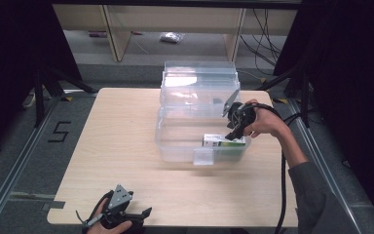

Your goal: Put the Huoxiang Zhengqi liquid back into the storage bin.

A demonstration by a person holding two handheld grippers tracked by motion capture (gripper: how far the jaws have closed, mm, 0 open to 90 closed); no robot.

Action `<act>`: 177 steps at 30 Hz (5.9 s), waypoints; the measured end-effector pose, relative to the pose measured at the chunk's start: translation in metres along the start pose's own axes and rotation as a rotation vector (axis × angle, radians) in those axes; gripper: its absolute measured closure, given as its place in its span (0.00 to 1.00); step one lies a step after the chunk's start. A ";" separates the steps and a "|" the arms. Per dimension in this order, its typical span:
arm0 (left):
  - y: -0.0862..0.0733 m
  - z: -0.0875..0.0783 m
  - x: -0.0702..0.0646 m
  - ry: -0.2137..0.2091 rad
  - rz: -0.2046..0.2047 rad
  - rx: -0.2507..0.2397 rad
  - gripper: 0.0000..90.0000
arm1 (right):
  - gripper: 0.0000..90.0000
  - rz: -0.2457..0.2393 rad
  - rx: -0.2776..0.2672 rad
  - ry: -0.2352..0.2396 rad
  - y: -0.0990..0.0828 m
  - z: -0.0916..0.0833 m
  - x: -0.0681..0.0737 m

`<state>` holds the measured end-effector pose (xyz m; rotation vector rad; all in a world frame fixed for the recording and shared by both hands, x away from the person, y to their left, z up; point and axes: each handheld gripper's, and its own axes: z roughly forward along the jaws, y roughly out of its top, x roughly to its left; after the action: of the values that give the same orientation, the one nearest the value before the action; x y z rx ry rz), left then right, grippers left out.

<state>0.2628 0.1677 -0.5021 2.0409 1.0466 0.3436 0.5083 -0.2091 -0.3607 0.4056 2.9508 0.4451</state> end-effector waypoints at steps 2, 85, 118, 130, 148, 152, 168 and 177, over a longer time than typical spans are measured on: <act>0.000 0.000 0.000 0.001 0.001 0.001 0.17 | 0.53 0.040 -0.013 -0.008 -0.002 -0.007 0.001; 0.000 0.002 -0.001 0.005 -0.011 -0.007 0.17 | 0.23 0.509 -0.509 -0.146 -0.061 -0.007 0.114; 0.000 0.001 -0.002 -0.006 -0.001 -0.007 0.17 | 0.22 0.464 -0.541 -0.115 -0.065 0.020 0.148; 0.000 0.000 -0.002 -0.006 0.004 -0.004 0.17 | 0.22 0.507 -0.541 -0.080 -0.071 0.034 0.157; 0.001 0.001 -0.002 0.007 0.001 -0.007 0.17 | 0.21 0.537 -0.566 -0.049 -0.084 0.045 0.169; 0.001 0.001 -0.002 0.007 0.001 -0.008 0.17 | 0.21 0.558 -0.561 -0.021 -0.087 0.048 0.172; 0.001 0.000 -0.003 -0.001 0.007 -0.008 0.17 | 0.21 0.563 -0.537 -0.014 -0.099 0.058 0.183; 0.001 0.000 -0.003 0.000 0.007 -0.011 0.17 | 0.21 0.579 -0.534 0.002 -0.106 0.062 0.191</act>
<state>0.2614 0.1654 -0.5011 2.0351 1.0363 0.3520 0.3105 -0.2359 -0.4690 1.1651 2.5141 1.2437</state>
